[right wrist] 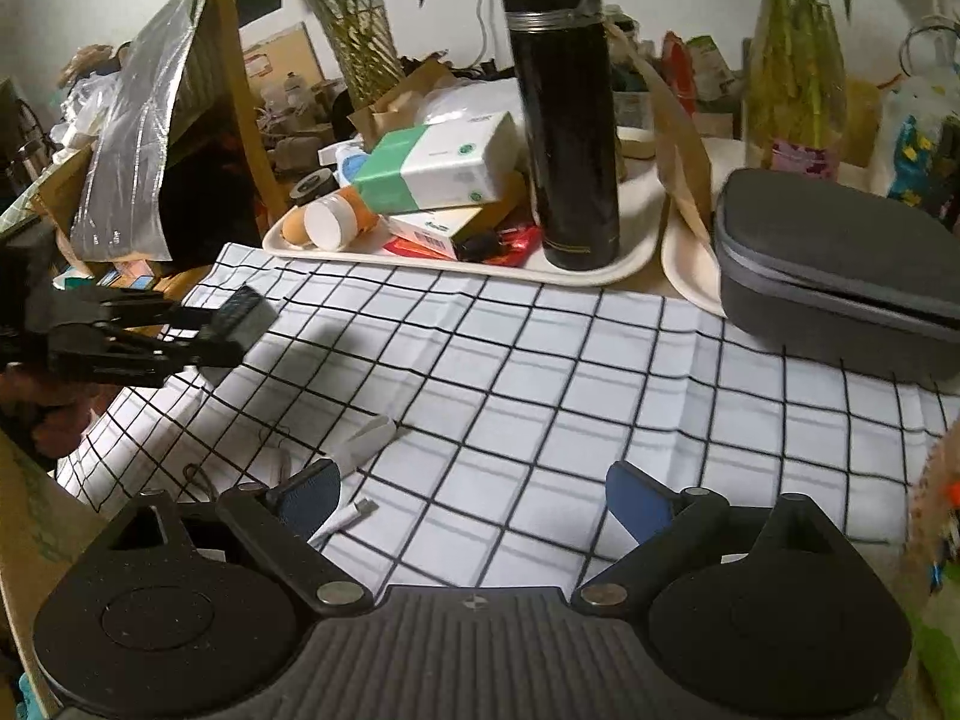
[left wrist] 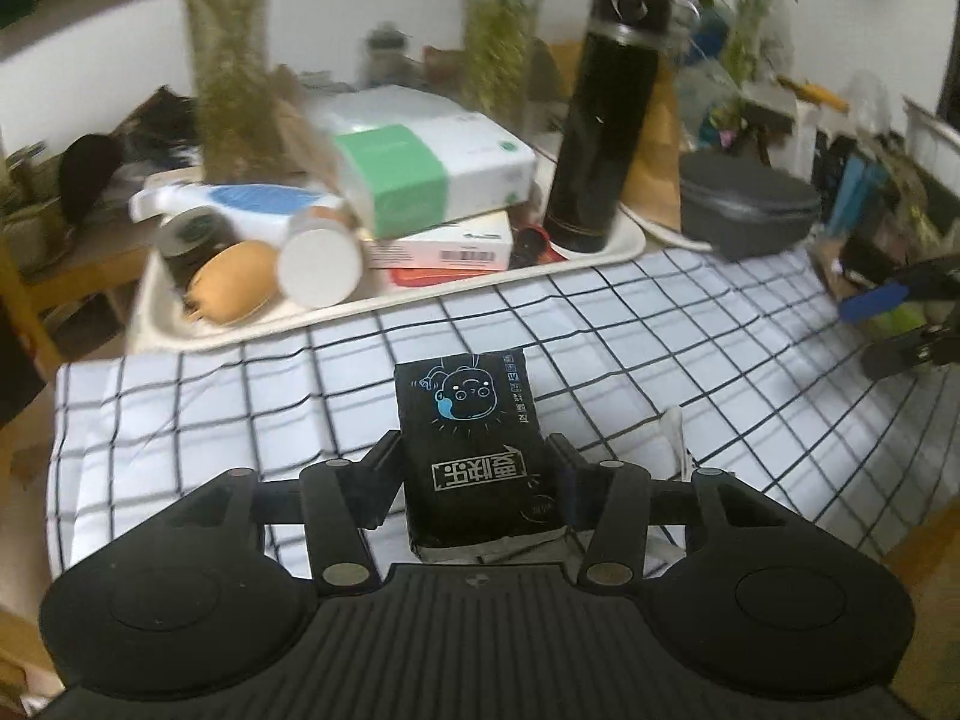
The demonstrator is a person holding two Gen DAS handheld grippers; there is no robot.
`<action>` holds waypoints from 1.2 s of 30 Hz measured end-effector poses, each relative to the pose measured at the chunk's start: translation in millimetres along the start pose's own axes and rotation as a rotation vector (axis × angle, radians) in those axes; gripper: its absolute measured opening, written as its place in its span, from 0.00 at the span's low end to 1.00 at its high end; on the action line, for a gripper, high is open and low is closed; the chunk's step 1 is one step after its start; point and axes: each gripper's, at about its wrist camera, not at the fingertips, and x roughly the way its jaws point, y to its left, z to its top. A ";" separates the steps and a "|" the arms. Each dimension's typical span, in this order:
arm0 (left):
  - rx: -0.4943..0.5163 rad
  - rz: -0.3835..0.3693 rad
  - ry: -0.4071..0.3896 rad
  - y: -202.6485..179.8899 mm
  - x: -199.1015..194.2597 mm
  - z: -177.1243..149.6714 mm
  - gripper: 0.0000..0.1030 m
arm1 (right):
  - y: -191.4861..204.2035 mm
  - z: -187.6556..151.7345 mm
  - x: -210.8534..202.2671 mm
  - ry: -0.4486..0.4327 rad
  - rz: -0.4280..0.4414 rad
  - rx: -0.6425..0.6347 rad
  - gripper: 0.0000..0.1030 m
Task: Organize soft objects
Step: 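Lift the small black box with the left gripper, then grasp the white USB cable plug with the right gripper while the left holds the black box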
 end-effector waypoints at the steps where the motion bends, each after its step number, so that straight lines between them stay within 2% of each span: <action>1: -0.009 0.000 -0.005 -0.2 -2.4 -1.8 0.48 | 0.8 1.1 2.1 -0.001 0.004 -0.007 0.93; 5: -0.044 0.004 -0.035 0.0 -13.2 -12.3 0.48 | 4.5 4.7 13.0 0.005 0.024 -0.048 0.93; 8: -0.030 0.010 -0.067 -2.8 -18.5 -14.1 0.48 | 9.2 6.7 21.9 0.013 0.045 -0.102 0.93; 14: -0.056 0.001 -0.110 1.8 -23.7 -14.3 0.48 | 17.8 9.4 42.3 0.028 0.119 -0.210 0.93; 21: -0.076 0.022 -0.093 11.9 -17.6 -20.2 0.48 | 34.0 8.9 76.8 0.070 0.146 -0.379 0.93; 30: -0.071 0.014 -0.082 11.2 -17.1 -21.1 0.48 | 69.3 -0.6 113.6 0.084 0.096 -0.672 0.92; 33: -0.077 0.012 -0.076 12.6 -16.5 -21.9 0.48 | 74.2 0.9 117.4 0.063 0.107 -0.701 0.91; 36: -0.077 0.011 -0.074 13.2 -16.1 -21.9 0.48 | 77.3 3.7 120.1 0.054 0.127 -0.699 0.82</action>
